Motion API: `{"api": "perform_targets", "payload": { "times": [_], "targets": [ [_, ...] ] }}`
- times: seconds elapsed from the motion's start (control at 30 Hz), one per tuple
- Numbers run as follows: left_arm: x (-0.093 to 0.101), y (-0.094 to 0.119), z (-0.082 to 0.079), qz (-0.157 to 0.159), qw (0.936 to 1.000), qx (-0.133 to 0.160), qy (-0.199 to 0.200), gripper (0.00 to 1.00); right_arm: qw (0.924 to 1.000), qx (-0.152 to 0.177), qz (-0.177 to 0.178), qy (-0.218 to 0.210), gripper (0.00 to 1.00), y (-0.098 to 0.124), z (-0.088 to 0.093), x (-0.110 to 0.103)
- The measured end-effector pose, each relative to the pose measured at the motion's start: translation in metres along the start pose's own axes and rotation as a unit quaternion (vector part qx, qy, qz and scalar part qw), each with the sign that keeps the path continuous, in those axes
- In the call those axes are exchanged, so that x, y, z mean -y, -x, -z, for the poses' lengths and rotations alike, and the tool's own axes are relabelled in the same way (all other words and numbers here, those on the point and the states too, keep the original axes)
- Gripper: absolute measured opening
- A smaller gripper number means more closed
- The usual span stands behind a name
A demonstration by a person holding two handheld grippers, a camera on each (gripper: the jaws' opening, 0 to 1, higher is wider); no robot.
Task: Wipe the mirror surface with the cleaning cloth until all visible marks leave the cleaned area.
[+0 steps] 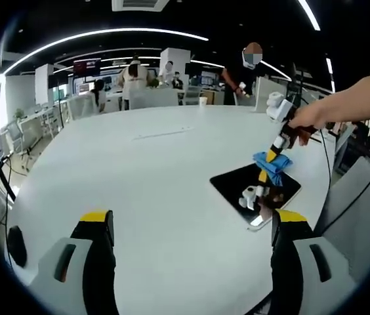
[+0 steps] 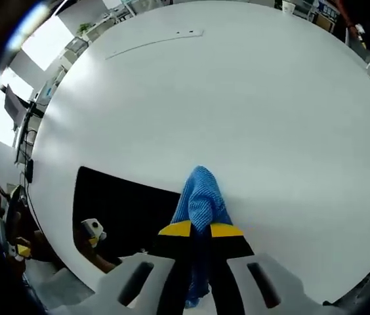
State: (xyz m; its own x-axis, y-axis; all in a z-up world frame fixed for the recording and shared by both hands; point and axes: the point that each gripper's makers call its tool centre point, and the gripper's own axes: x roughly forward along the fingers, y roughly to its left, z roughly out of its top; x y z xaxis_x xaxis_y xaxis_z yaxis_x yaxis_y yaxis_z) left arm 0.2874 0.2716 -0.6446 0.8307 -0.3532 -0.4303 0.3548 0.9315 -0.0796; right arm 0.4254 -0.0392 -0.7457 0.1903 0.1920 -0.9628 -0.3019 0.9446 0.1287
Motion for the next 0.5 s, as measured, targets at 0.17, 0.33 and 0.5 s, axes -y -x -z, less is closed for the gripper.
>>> {"api": "perform_targets", "payload": {
  "times": [0.17,0.33,0.5],
  "targets": [
    [0.004,-0.001,0.002,0.008,1.0000,-0.003,0.000,0.99,1.0000,-0.002,-0.002,0.004,0.02,-0.001,-0.002,-0.010],
    [0.001,-0.001,0.004,0.008,1.0000,-0.005,0.002,0.99,0.9999,-0.004,-0.004,0.009,0.02,-0.004,-0.005,-0.017],
    [-0.002,-0.001,0.006,0.004,1.0000,-0.006,0.002,0.99,0.9997,-0.005,-0.001,0.023,0.02,-0.001,-0.003,-0.029]
  ]
}}
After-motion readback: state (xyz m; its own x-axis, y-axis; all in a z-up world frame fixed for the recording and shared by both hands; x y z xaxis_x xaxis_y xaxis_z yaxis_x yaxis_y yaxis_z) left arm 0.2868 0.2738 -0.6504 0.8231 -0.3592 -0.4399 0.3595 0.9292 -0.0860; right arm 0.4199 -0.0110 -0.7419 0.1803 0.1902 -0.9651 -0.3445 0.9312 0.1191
